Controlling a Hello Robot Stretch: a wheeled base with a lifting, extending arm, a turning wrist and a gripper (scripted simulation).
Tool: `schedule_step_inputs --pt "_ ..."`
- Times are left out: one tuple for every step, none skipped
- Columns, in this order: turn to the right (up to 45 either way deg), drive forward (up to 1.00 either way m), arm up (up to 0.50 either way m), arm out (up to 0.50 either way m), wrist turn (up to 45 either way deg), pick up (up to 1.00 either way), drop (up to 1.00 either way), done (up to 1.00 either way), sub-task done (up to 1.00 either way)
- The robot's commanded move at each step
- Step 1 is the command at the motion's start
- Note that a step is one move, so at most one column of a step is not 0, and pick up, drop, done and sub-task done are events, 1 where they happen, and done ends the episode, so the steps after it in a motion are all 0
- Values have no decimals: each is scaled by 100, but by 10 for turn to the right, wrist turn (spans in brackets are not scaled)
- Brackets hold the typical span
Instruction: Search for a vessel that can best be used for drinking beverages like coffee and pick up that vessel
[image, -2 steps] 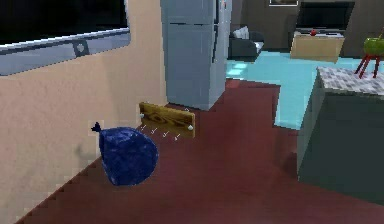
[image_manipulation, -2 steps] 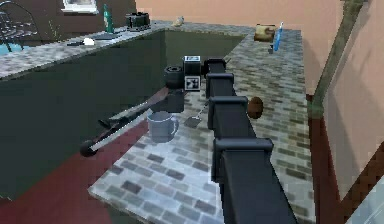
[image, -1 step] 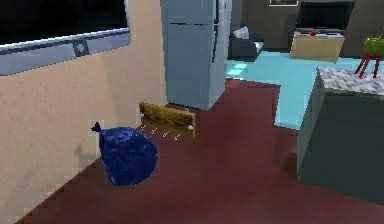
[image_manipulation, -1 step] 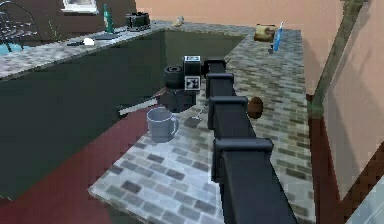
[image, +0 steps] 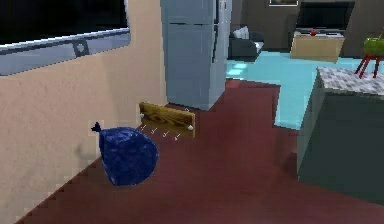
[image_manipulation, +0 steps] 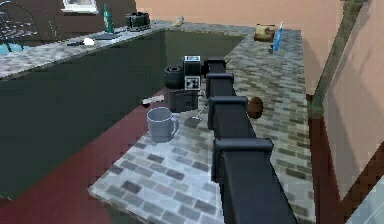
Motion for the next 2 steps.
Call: schedule_step_inputs --pt "0 0 -16 0 0 0 0 0 0" --pt "0 0 0 0 0 100 0 0 0"
